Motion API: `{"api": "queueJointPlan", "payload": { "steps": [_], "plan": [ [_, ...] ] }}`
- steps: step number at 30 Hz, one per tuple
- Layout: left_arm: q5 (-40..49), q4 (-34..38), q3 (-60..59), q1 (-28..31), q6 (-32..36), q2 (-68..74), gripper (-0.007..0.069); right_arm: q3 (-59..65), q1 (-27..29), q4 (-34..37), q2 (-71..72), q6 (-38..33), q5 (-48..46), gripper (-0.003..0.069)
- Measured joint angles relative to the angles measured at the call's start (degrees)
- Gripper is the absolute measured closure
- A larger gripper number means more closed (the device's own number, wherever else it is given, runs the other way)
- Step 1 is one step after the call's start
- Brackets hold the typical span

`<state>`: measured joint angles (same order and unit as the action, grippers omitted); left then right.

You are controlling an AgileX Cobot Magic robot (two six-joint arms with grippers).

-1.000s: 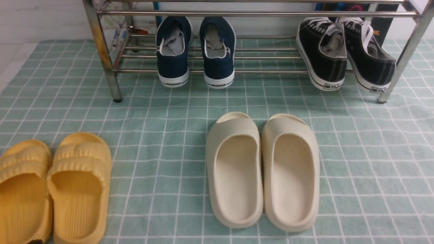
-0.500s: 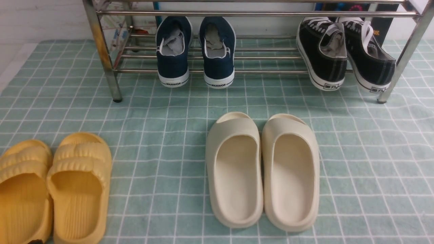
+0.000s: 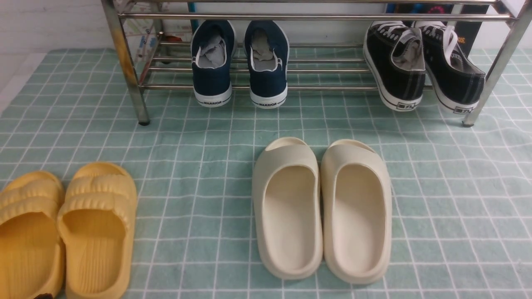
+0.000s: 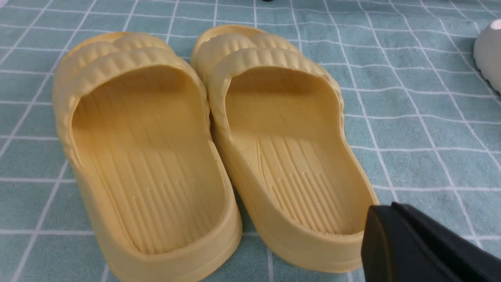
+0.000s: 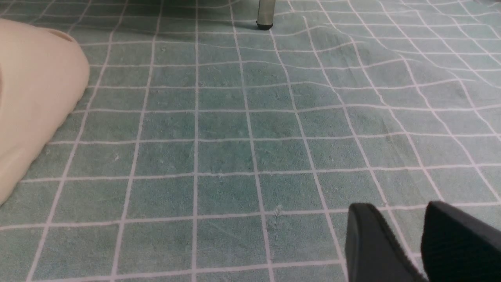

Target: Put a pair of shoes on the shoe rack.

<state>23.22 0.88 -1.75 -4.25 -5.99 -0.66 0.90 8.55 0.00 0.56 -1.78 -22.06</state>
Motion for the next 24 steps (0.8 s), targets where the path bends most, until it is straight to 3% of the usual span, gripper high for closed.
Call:
{"api": "queueJointPlan", "payload": {
  "steps": [24],
  "plan": [
    [0.0,0.0,0.0,0.0,0.0,0.0,0.0624,0.0,0.0,0.0,0.0,0.0,0.0,0.0419]
  ]
}}
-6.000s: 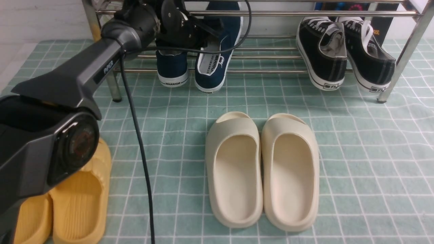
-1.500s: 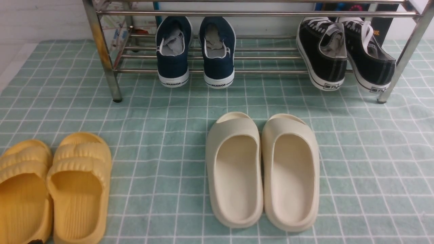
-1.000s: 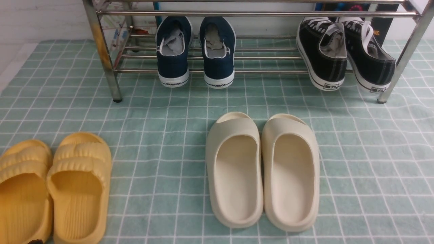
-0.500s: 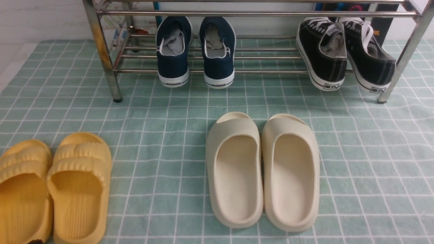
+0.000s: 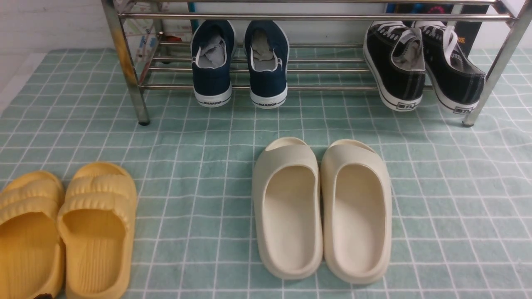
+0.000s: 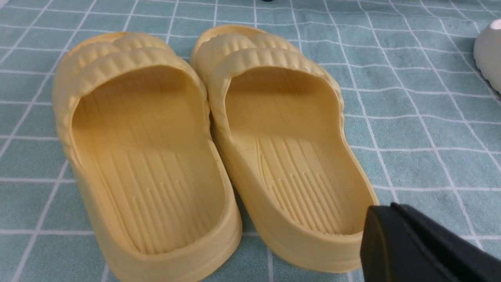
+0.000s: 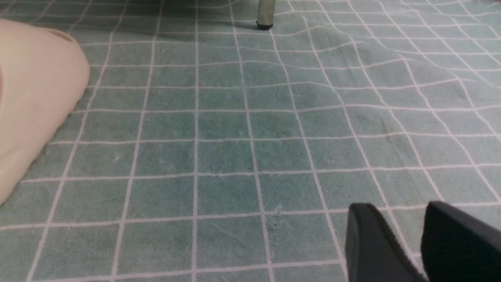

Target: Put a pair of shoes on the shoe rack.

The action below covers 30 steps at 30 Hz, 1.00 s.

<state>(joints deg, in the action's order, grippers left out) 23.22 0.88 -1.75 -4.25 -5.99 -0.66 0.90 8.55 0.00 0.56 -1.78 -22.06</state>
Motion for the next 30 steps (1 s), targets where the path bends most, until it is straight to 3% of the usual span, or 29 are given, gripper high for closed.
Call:
{"api": "queueJointPlan", "payload": {
  "steps": [30],
  "plan": [
    [0.0,0.0,0.0,0.0,0.0,0.0,0.0596,0.0,0.0,0.0,0.0,0.0,0.0,0.0419]
  ]
}}
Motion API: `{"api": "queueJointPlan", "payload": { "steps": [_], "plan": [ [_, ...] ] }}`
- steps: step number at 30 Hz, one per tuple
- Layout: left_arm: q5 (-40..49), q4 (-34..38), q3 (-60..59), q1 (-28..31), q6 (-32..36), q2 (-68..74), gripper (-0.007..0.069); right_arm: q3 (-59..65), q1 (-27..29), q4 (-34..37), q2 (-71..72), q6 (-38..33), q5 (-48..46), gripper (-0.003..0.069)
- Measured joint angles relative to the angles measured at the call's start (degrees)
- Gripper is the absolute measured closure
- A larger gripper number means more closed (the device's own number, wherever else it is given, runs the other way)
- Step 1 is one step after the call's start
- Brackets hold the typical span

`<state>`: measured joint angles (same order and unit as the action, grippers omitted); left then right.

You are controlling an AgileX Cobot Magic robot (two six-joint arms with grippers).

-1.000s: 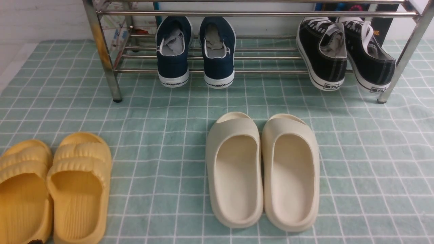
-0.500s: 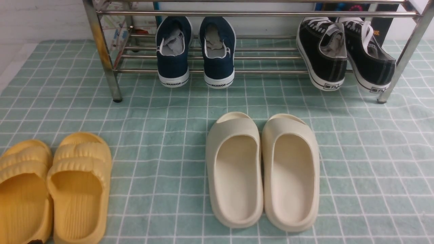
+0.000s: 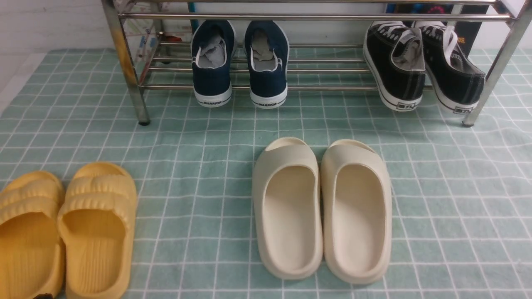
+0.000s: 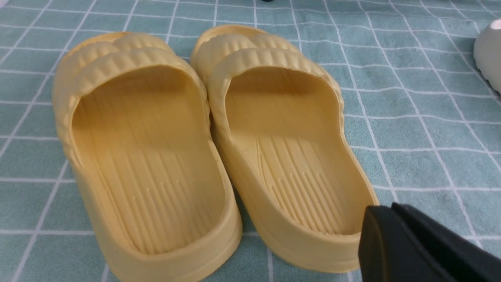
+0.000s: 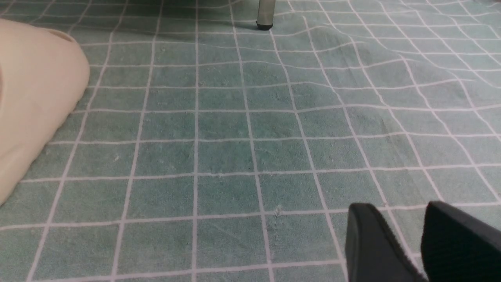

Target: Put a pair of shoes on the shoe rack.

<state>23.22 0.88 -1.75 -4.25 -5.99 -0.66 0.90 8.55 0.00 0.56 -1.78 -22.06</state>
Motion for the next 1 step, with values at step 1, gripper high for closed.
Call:
{"api": "queueJointPlan", "payload": {
  "steps": [1],
  "plan": [
    [0.0,0.0,0.0,0.0,0.0,0.0,0.0596,0.0,0.0,0.0,0.0,0.0,0.0,0.0419]
  ]
}}
